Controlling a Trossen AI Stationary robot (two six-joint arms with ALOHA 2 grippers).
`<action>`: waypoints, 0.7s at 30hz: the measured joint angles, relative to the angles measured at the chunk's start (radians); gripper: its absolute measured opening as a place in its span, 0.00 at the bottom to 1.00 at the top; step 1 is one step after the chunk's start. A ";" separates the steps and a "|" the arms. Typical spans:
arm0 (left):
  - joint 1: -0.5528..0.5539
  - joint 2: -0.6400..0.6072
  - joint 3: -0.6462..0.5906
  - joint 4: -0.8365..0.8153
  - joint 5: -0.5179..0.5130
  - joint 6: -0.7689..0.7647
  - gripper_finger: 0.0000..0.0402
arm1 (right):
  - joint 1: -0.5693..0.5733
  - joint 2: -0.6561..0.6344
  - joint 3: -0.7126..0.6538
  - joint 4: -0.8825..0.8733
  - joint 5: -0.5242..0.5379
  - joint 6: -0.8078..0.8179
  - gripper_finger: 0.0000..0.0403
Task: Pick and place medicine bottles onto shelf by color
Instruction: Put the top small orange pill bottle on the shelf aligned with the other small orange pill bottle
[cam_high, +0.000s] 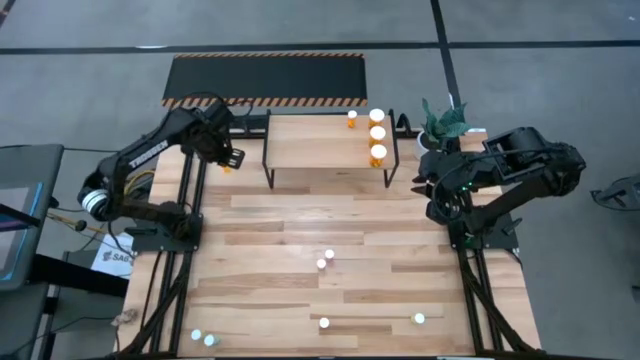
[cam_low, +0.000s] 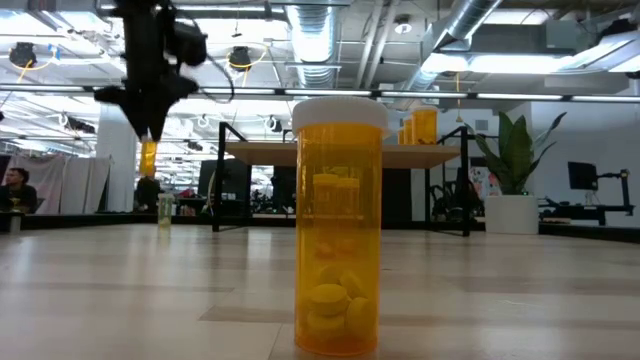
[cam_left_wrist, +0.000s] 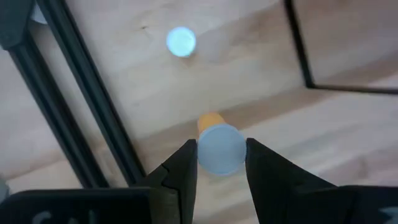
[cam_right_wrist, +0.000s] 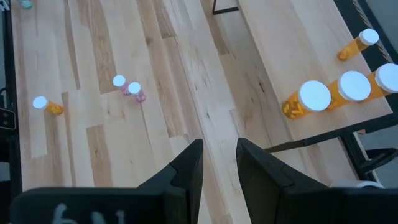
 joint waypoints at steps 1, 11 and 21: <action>-0.014 -0.009 0.023 -0.017 0.000 -0.011 0.25 | 0.000 0.000 0.000 0.000 0.000 -0.003 0.29; -0.169 0.028 0.298 -0.100 0.018 -0.074 0.25 | -0.017 0.000 0.000 0.001 0.000 -0.026 0.29; -0.276 0.187 0.624 -0.159 0.011 -0.057 0.25 | -0.032 0.000 0.000 0.001 0.000 -0.026 0.29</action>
